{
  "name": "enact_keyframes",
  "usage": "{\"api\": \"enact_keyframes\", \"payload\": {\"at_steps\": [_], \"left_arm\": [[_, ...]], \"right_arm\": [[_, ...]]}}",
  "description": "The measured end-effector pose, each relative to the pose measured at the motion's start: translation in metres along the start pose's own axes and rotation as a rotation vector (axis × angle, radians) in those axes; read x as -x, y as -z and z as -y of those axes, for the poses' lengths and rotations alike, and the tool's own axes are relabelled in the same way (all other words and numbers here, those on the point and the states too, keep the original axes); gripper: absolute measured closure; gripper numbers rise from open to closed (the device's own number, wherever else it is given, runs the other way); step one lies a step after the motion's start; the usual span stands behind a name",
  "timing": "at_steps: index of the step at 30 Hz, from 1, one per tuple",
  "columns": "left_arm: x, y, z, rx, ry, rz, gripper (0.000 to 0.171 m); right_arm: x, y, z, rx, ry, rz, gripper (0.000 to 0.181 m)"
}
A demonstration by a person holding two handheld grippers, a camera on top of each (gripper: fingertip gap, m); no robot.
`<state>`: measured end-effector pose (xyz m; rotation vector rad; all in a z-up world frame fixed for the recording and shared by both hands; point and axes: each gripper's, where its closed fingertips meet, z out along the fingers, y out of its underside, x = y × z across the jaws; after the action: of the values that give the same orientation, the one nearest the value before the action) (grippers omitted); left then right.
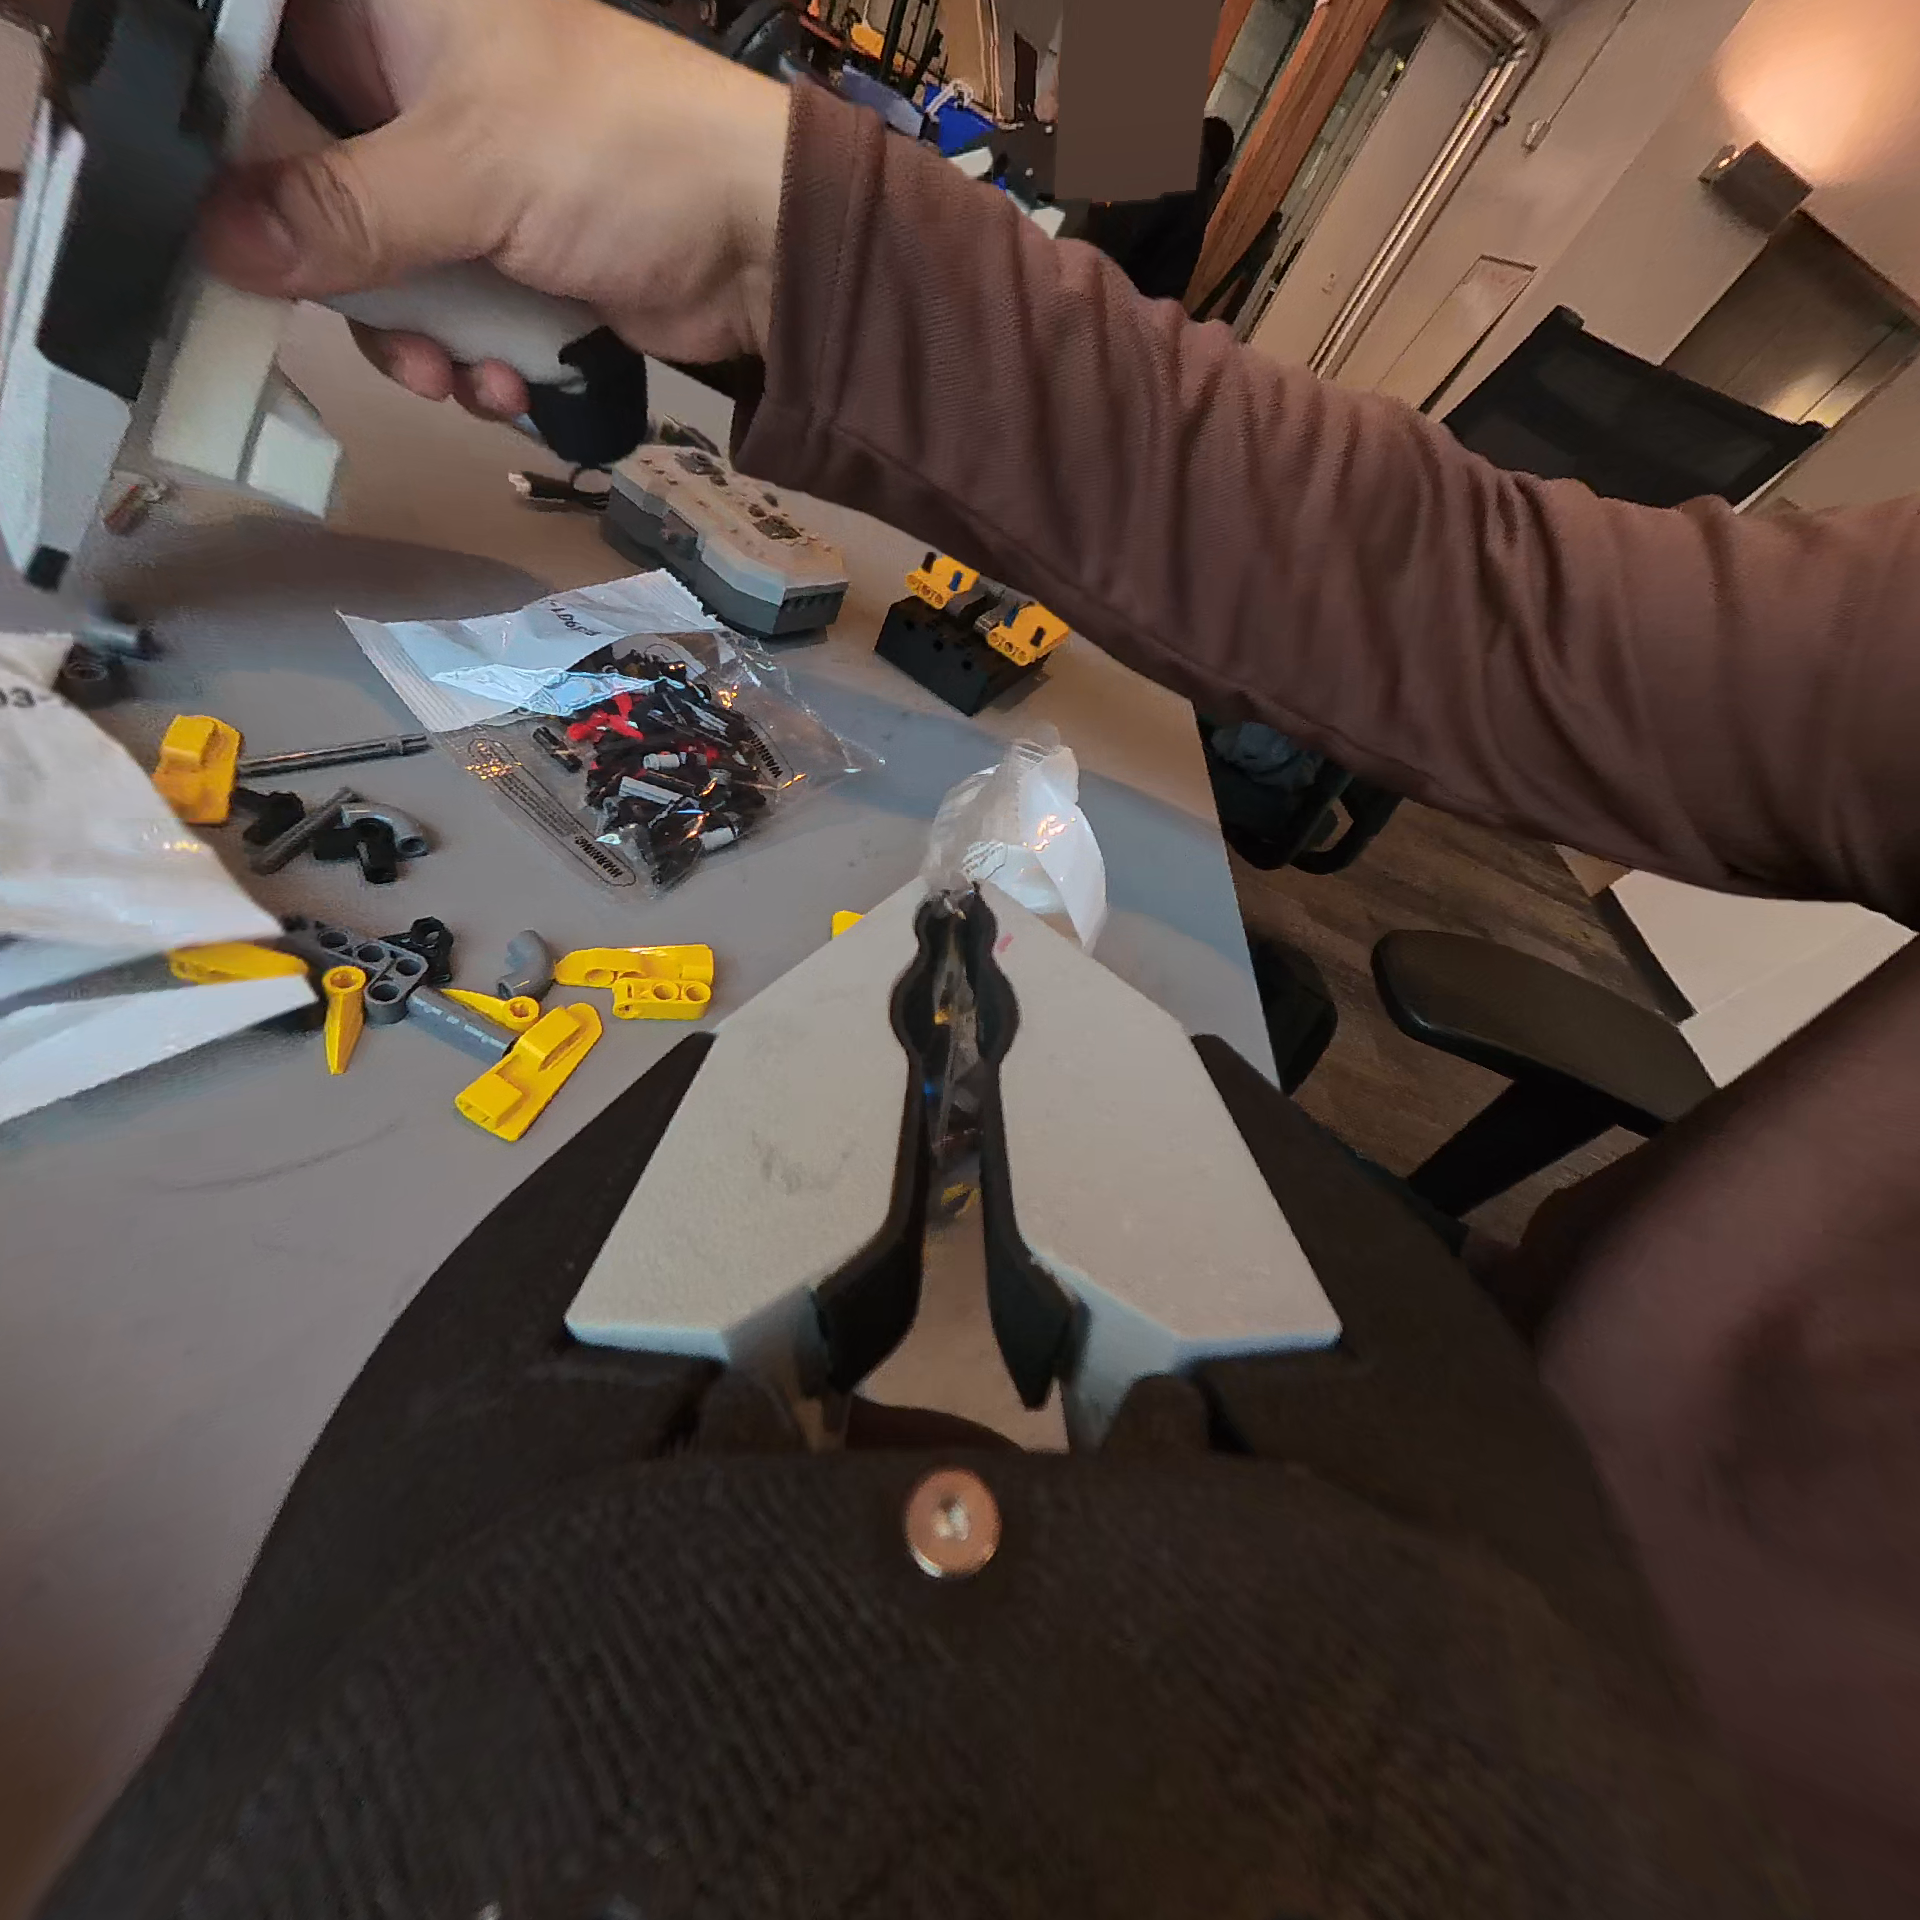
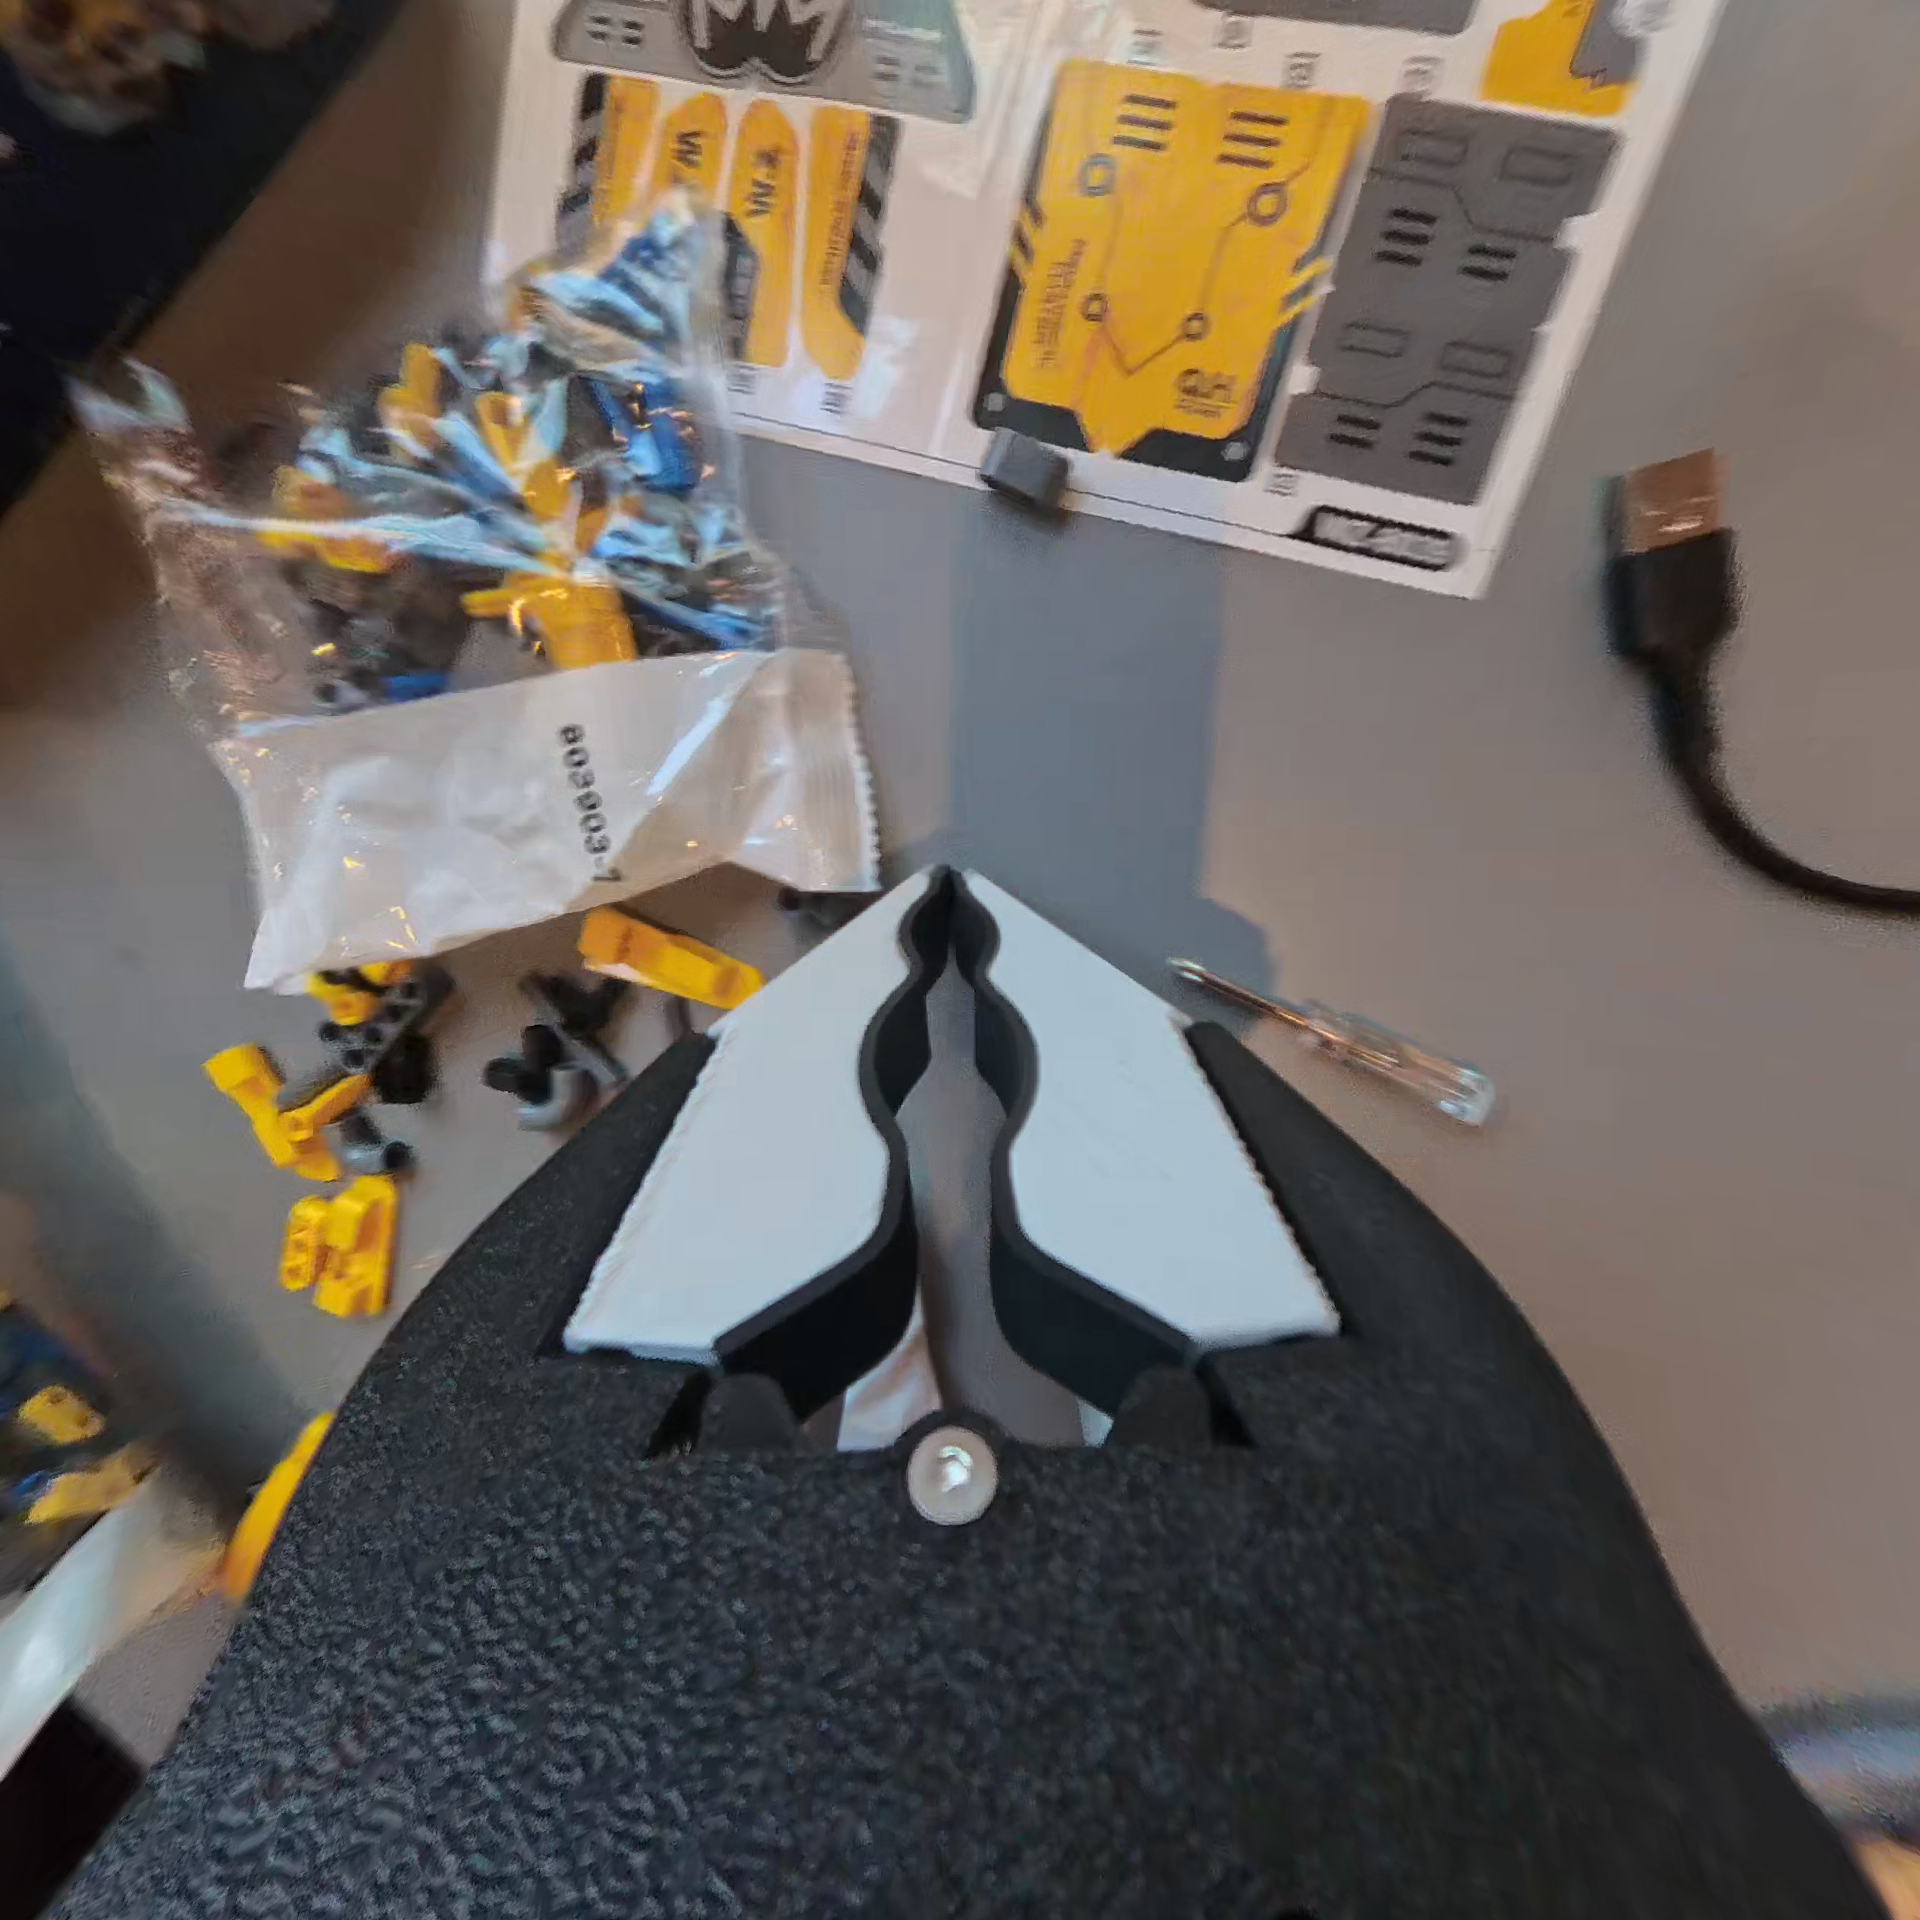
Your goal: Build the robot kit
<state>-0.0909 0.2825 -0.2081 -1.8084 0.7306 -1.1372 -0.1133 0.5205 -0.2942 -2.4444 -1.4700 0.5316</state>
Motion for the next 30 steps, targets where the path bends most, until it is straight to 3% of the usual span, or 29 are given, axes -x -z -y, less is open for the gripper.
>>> {"api": "enact_keyframes", "payload": {"at_steps": [2, 5, 11, 14, 15, 22, 25, 30], "left_arm": [[-0.001, -0.001, -0.001, 0.006, -0.009, -0.002, 0.171], [-0.001, -0.002, -0.002, 0.01, -0.006, -0.001, 0.171], [0.0, -0.003, -0.004, 0.017, -0.006, 0.003, 0.171], [0.0, -0.003, -0.004, 0.016, 0.0, -0.003, 0.171], [0.0, -0.002, -0.004, 0.016, 0.002, -0.004, 0.171], [-0.006, -0.006, -0.004, 0.015, -0.01, -0.019, 0.171], [-0.008, -0.006, -0.004, 0.016, -0.028, -0.018, 0.171], [-0.01, 0.001, 0.008, -0.039, -0.073, 0.001, 0.171]], "right_arm": [[-0.015, 0.011, 0.012, -0.035, 0.001, -0.091, 0.181], [-0.017, 0.018, 0.051, -0.164, -0.007, -0.105, 0.179], [-0.015, -0.02, 0.077, -0.127, 0.012, -0.156, 0.163], [-0.009, -0.035, 0.069, -0.057, 0.007, -0.124, 0.166], [-0.007, -0.033, 0.067, -0.053, -0.002, -0.116, 0.18], [0.024, -0.009, 0.01, 0.028, 0.015, -0.041, 0.181], [0.027, 0.008, 0.0, -0.039, -0.005, -0.05, 0.177], [0.032, 0.061, -0.021, -0.28, -0.087, -0.032, 0.16]]}}
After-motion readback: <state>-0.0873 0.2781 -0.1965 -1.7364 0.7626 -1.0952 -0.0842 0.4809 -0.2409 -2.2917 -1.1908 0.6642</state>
